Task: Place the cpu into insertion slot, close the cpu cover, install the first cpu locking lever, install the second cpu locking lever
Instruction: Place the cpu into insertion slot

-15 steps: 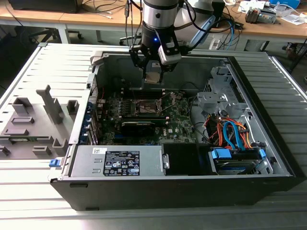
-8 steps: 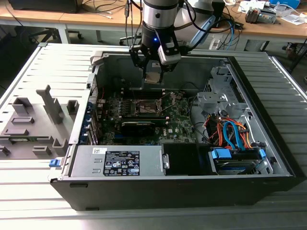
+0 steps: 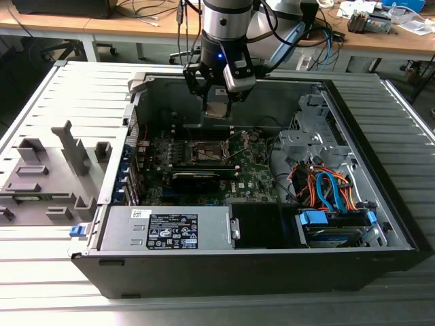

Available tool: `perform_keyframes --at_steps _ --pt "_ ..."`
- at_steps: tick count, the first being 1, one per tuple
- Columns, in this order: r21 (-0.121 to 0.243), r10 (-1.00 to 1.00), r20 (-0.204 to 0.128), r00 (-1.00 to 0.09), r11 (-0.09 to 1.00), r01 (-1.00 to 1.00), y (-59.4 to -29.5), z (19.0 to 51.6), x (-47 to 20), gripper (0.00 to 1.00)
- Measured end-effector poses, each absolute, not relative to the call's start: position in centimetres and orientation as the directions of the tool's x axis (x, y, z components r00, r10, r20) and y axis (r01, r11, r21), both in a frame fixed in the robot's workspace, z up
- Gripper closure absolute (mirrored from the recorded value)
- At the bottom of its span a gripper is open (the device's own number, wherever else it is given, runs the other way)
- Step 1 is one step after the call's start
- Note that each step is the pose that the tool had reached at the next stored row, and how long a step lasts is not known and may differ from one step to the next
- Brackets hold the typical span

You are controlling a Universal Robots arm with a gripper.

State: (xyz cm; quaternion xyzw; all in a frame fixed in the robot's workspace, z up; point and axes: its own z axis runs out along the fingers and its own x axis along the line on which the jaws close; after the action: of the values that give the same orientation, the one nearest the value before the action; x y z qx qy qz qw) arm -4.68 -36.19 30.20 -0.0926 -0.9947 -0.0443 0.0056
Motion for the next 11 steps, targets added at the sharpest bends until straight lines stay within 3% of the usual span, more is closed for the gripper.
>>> perform_keyframes --at_steps 11 --pt "0.087 0.201 0.019 -0.979 0.976 0.201 -36.19 30.2 -4.68 0.46"
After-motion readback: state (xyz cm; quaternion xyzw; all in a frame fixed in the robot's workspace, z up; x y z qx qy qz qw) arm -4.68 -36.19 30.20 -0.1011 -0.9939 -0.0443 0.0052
